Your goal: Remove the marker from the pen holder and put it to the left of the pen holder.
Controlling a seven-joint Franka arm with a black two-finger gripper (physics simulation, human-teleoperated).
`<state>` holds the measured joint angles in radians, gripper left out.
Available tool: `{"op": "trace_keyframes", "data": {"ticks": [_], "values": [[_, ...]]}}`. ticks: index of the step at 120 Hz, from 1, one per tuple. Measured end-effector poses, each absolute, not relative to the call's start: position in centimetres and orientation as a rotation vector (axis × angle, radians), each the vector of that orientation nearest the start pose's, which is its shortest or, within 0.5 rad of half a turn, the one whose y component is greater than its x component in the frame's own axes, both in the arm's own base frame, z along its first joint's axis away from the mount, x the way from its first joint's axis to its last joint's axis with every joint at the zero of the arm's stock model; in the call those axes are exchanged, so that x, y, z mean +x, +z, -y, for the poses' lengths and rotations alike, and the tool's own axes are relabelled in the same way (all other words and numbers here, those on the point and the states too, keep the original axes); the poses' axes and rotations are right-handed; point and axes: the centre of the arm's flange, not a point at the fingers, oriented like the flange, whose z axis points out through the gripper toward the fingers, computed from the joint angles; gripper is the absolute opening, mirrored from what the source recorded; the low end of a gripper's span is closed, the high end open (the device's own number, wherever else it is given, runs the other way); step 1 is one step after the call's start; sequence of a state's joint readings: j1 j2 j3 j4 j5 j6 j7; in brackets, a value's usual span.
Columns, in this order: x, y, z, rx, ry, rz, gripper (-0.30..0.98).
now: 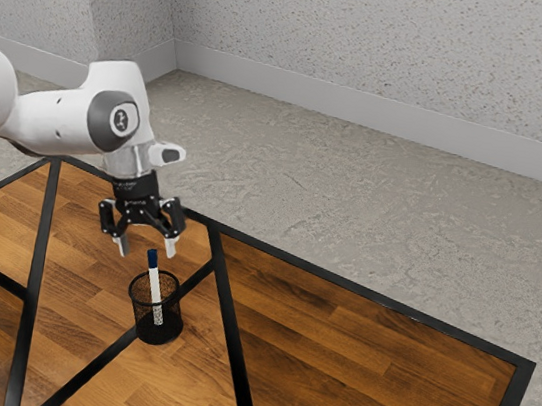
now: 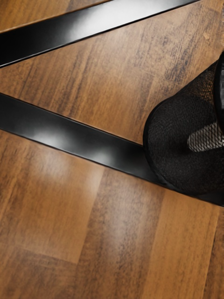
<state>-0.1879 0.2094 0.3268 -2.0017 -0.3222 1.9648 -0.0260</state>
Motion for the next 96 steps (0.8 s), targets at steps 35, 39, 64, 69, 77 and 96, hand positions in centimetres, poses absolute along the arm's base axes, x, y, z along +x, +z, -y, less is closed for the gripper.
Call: {"op": "trace_keyframes", "data": {"ticks": [35,39,64,69,77,96], "values": [[55.9,33.8,-2.1,-3.296,0.376,0.422,0.56],[55.8,33.7,-2.1,-3.295,0.379,0.424,0.53],[55.7,33.9,-2.8,-3.291,0.370,0.449,0.35],[55.6,33.9,-2.9,-3.290,0.370,0.454,0.32],[55.6,33.9,-3.0,-3.289,0.370,0.457,0.28],[55.6,33.9,-3.1,-3.288,0.369,0.461,0.18]]}}
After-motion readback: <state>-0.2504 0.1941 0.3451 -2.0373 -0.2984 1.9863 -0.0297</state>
